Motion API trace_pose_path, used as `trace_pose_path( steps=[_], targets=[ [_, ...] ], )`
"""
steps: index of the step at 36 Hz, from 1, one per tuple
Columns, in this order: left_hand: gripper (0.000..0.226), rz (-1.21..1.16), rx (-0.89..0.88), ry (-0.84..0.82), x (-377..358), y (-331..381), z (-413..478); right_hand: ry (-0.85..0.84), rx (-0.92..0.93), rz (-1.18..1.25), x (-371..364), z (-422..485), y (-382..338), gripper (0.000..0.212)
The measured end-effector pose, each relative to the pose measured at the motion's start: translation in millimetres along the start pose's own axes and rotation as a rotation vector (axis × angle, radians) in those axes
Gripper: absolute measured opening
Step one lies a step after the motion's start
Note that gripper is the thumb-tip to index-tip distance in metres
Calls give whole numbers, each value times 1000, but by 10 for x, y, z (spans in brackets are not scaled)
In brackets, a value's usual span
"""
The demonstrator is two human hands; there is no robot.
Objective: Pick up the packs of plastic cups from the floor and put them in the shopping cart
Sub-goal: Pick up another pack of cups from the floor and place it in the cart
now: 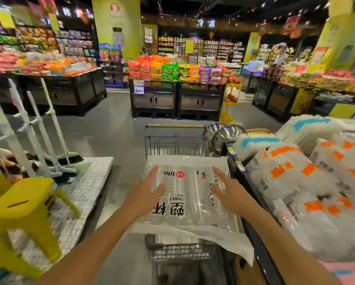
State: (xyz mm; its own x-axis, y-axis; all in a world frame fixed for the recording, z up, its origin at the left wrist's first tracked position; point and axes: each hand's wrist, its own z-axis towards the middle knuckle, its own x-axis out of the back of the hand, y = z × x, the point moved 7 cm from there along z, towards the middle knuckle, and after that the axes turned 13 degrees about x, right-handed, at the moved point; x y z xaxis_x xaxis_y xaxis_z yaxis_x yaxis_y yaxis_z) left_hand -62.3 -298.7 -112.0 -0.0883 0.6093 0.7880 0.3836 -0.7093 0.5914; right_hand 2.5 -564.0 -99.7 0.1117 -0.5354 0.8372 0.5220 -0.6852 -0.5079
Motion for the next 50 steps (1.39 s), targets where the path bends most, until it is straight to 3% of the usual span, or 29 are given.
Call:
trace_pose_path(
  steps=[11,23,34,40,43,50],
  targets=[
    [65,-46,29,-51,-518,-12,1399,-38,-61,68,-388,1023,838,63],
    [64,-99,284,-60,-1926,-637,2369,-208,-93,168,-1823,1698,2240,64],
    [69,-64,404,-60,-3226,-1510,2678,-309,-191,275,-3295,1496,3076,64],
    [71,-49,487,-105,-3778,-1968,2599,-389,-358,334,-3997,1107,3353,65],
    [71,-26,571,-202,-4012,-2135,2529,-424,-369,305,-4209,1046,3409,68],
    [78,91,541,-166,-4171,-2254,2675,-479,-421,231,-4388,1015,3532,65]
  ],
)
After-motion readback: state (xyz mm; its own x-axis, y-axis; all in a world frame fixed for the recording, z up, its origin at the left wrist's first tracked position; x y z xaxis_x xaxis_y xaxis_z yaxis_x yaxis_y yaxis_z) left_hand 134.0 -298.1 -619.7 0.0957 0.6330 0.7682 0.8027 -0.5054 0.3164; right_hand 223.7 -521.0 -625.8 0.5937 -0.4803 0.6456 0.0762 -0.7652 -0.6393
